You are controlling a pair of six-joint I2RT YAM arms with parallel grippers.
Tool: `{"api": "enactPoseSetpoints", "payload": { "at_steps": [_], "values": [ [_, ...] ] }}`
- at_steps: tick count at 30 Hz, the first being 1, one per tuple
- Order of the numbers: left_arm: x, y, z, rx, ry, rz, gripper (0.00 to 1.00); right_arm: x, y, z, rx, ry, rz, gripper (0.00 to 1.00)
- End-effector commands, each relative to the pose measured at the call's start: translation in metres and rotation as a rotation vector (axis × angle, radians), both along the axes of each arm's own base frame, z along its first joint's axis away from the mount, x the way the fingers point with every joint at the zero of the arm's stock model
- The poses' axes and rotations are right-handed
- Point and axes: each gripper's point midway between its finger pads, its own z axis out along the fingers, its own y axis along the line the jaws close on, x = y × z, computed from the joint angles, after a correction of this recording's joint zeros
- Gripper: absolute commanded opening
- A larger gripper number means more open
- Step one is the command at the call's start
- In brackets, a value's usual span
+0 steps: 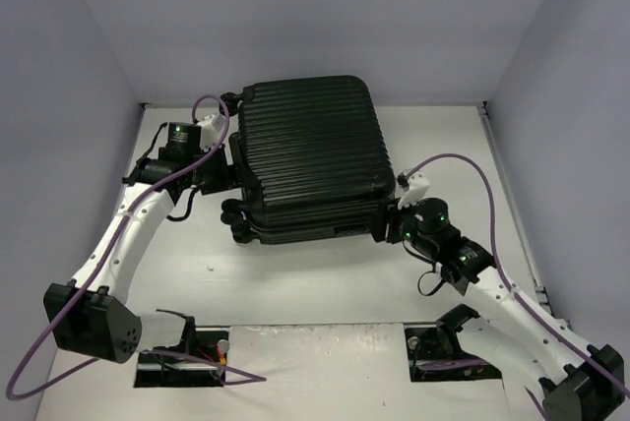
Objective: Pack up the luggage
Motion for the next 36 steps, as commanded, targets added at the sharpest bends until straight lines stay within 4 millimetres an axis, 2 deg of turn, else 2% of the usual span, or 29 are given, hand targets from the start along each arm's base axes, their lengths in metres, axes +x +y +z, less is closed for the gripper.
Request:
{"api": "enactPoseSetpoints", "payload": {
  "at_steps": [1,4,7,10,19,24,27,32,33,36],
  "values": [
    [0.005,-0.001,0.019,0.002,-0.067,-0.012,0.68,0.002,0.011,-0.003,0.035,0.001,-0.047,0.47],
    [0.004,-0.002,0.015,0.001,-0.06,-0.015,0.68,-0.005,0.021,-0.02,0.061,0.028,-0.045,0.47],
    [0.001,-0.004,0.01,-0.007,-0.049,-0.027,0.68,0.001,0.017,-0.037,0.04,0.031,-0.083,0.47],
    [-0.005,-0.005,0.003,-0.017,-0.026,-0.036,0.68,0.01,0.02,-0.041,-0.012,0.015,-0.067,0.48],
    [-0.016,-0.007,-0.014,-0.031,0.009,-0.041,0.68,0.06,0.032,-0.022,-0.074,-0.079,-0.007,0.47],
    [-0.018,-0.008,-0.017,-0.036,0.009,-0.045,0.68,0.084,0.022,-0.01,-0.064,-0.128,0.008,0.43],
    [-0.018,-0.009,-0.017,-0.043,0.006,-0.051,0.68,0.09,0.019,-0.006,-0.063,-0.162,0.033,0.41],
    [-0.017,-0.012,-0.019,-0.055,0.009,-0.059,0.68,0.095,0.014,-0.014,-0.082,-0.164,0.018,0.38],
    [-0.018,-0.013,-0.022,-0.054,0.014,-0.06,0.68,0.092,0.012,-0.021,-0.085,-0.154,0.013,0.38],
    [-0.019,-0.014,-0.024,-0.054,0.018,-0.062,0.68,0.089,0.006,-0.029,-0.093,-0.155,-0.008,0.32]
  ]
}}
